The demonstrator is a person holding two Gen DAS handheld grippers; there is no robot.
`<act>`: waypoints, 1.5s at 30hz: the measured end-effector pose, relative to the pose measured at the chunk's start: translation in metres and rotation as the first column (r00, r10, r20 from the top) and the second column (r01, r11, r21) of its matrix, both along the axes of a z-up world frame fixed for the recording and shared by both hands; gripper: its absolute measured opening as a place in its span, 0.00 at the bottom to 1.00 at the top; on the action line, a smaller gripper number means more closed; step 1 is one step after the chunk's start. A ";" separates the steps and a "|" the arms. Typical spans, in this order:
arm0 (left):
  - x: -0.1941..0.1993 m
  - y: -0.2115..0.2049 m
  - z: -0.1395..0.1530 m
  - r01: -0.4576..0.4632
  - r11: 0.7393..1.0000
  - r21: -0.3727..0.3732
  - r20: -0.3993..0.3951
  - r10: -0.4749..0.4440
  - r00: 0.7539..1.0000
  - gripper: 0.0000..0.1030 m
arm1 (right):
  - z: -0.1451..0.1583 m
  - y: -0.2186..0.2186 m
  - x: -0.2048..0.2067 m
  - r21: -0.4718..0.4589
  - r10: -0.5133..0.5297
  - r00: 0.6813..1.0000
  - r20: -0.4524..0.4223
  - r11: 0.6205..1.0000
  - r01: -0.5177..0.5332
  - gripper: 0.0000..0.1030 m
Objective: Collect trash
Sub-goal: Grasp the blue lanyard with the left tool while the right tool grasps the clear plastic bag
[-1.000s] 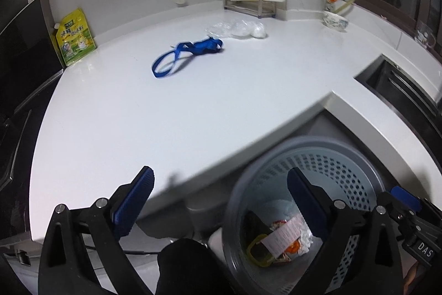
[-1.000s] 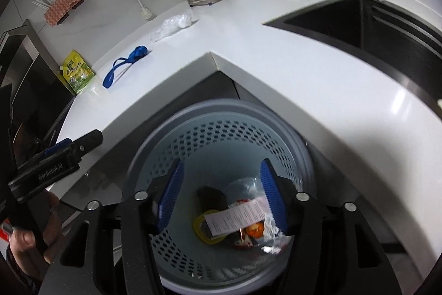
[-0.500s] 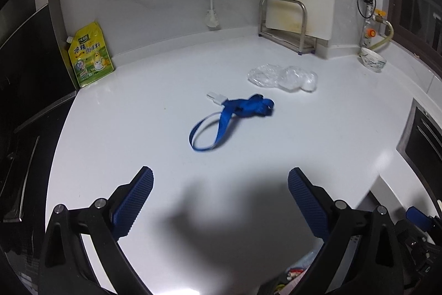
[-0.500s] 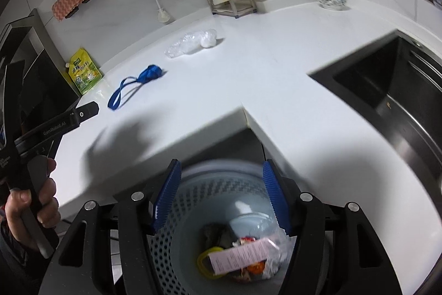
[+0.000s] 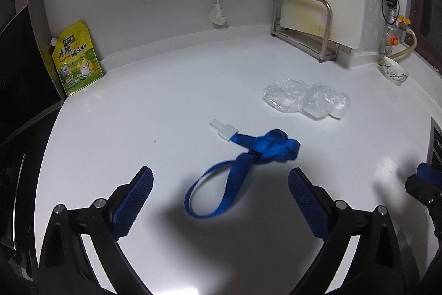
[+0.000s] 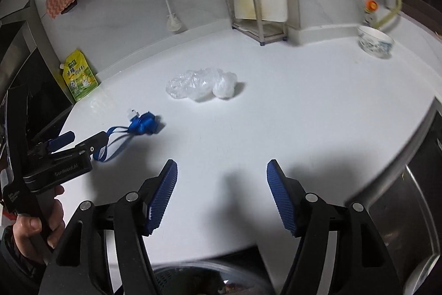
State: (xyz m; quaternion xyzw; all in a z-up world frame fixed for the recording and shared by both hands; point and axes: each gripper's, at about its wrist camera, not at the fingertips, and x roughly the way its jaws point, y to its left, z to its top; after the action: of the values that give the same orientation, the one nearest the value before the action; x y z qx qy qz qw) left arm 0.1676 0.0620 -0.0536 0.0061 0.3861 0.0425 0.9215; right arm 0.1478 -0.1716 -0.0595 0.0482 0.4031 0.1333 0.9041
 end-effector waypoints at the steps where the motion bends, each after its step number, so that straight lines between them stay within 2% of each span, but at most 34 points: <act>1: 0.006 0.000 -0.002 -0.005 1.000 0.004 -0.006 0.005 1.000 0.94 | 0.000 0.003 0.011 -0.005 0.008 1.000 -0.001 1.000 -0.008 0.64; 5: 0.025 0.003 -0.013 -0.010 1.000 -0.001 -0.043 0.010 0.999 0.94 | -0.002 0.010 0.045 -0.005 0.030 1.000 -0.007 1.000 -0.030 0.68; 10: 0.037 0.005 -0.025 -0.010 1.000 -0.014 -0.074 0.009 0.997 0.94 | 0.000 0.032 0.084 -0.053 0.079 0.997 0.006 0.995 -0.079 0.69; 18: 0.054 0.008 -0.035 -0.018 0.999 -0.040 -0.107 0.013 0.994 0.94 | -0.009 0.054 0.133 -0.062 0.116 0.993 -0.030 0.991 -0.118 0.69; 29: 0.070 0.005 -0.039 -0.021 0.999 -0.042 -0.127 0.016 0.992 0.94 | -0.028 0.069 0.161 -0.108 0.099 0.994 -0.050 0.989 -0.104 0.68; 31: 0.072 0.004 -0.038 -0.021 0.999 -0.033 -0.124 0.017 0.992 0.94 | -0.029 0.069 0.162 -0.108 0.097 0.994 -0.046 0.989 -0.102 0.62; 33: 0.075 0.003 -0.037 -0.021 0.999 -0.026 -0.118 0.017 0.993 0.94 | -0.029 0.069 0.163 -0.110 0.100 0.994 -0.051 0.988 -0.105 0.43; 36: 0.078 0.003 -0.035 -0.023 0.999 -0.025 -0.114 0.020 0.993 0.94 | -0.029 0.069 0.163 -0.093 0.106 0.993 -0.054 0.989 -0.111 0.29; 41: 0.085 0.001 -0.035 -0.017 1.000 -0.017 -0.108 0.015 0.994 0.93 | -0.026 0.064 0.157 -0.058 0.111 0.992 -0.058 0.992 -0.114 0.24; 42: 0.085 0.001 -0.035 -0.014 1.000 -0.019 -0.103 0.012 0.995 0.90 | -0.026 0.063 0.155 -0.052 0.109 0.992 -0.059 0.992 -0.112 0.23; 45: 0.087 0.003 -0.037 -0.001 0.999 -0.041 -0.115 -0.004 0.993 0.63 | -0.024 0.058 0.144 -0.033 0.106 0.993 -0.060 0.994 -0.108 0.23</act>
State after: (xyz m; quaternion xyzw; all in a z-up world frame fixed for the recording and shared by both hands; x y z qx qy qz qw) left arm 0.2546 0.0646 -0.0903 -0.0099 0.4394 0.0336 0.8976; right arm 0.2921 -0.1134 -0.0838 0.0141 0.4338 0.1729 0.8842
